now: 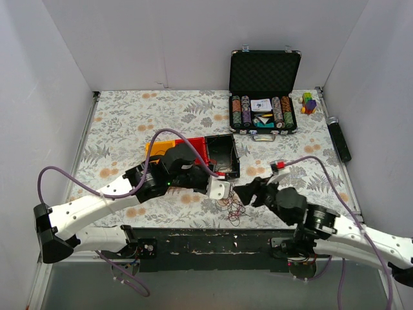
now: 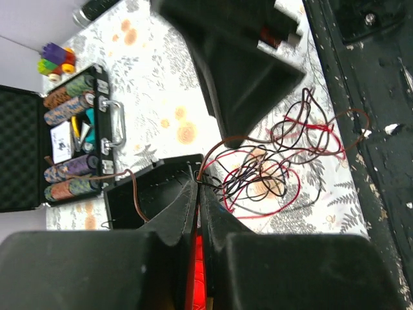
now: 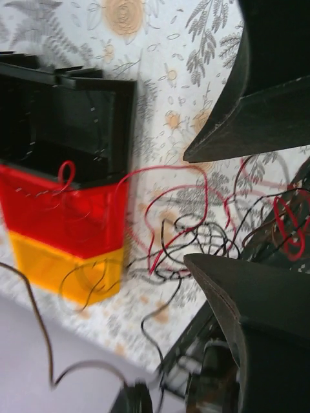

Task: Untangle the cables
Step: Untie the cable.

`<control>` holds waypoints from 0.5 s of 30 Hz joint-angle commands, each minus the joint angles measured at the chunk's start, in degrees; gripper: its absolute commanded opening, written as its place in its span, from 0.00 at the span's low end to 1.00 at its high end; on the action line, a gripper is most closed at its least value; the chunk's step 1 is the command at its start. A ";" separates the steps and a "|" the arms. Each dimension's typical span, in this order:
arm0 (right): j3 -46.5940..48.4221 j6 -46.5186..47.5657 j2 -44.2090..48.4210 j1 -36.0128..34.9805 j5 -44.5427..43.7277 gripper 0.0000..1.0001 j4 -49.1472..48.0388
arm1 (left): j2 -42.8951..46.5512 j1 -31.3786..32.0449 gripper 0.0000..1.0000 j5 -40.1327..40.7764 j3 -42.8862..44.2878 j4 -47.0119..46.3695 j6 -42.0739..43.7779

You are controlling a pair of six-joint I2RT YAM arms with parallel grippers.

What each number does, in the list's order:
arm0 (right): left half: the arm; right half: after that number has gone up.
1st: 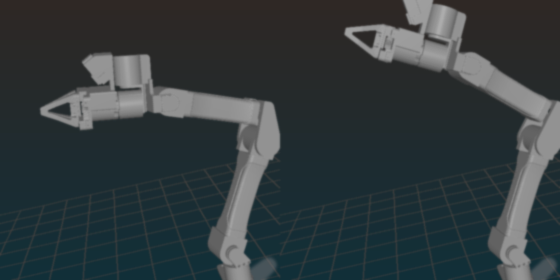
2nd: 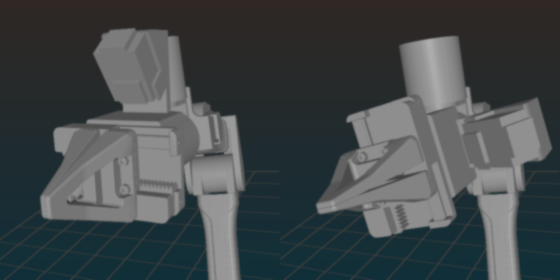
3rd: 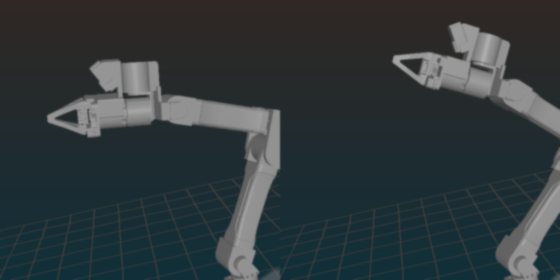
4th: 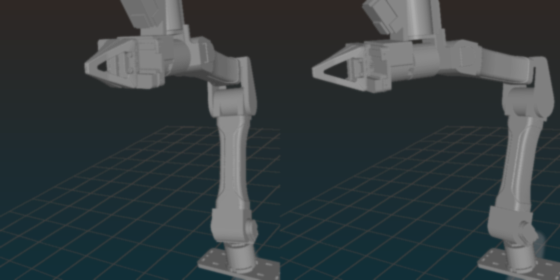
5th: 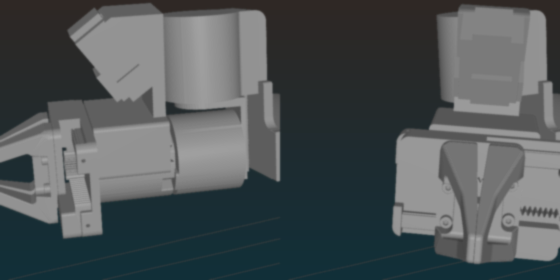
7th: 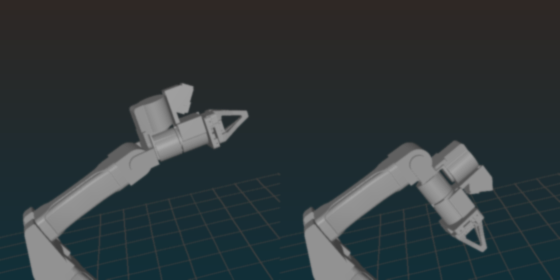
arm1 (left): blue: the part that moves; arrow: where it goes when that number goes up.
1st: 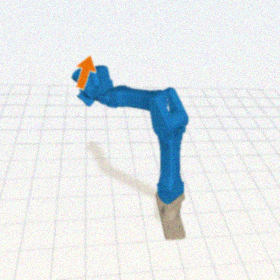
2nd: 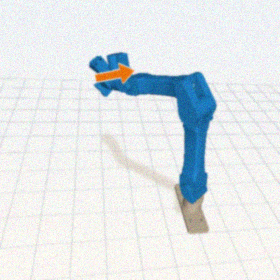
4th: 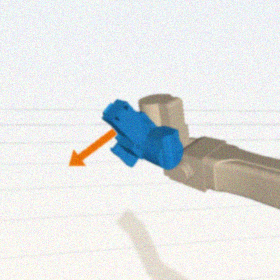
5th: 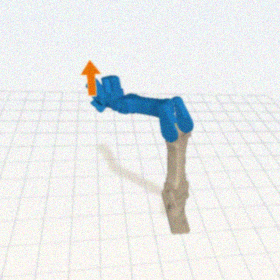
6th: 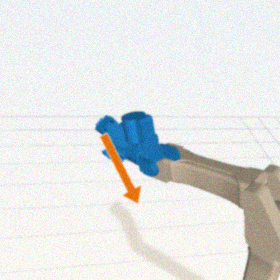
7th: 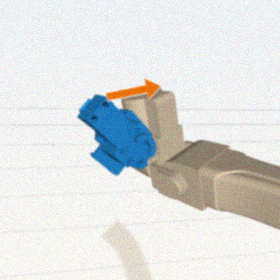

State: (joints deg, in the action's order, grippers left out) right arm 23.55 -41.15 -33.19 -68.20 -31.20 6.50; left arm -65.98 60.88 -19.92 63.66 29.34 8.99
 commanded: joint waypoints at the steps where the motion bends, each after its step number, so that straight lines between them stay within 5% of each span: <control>1: -0.35 1.68 11.72 0.27 -1.85 0.67 4.83 | 2.16 0.20 0.00 0.76 1.30 -1.83 -3.53; 7: 3.25 5.19 15.78 0.18 0.17 0.68 9.49 | 1.99 0.20 0.00 0.32 -0.20 -3.94 -10.47; 15: 7.38 12.31 12.81 0.27 9.92 0.69 0.63 | 0.50 0.20 0.00 -0.21 -1.25 -5.00 -12.16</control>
State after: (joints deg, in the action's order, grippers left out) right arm 26.68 -33.82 -18.37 -68.10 -26.89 14.13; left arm -65.39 60.88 -19.90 63.02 25.69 -1.34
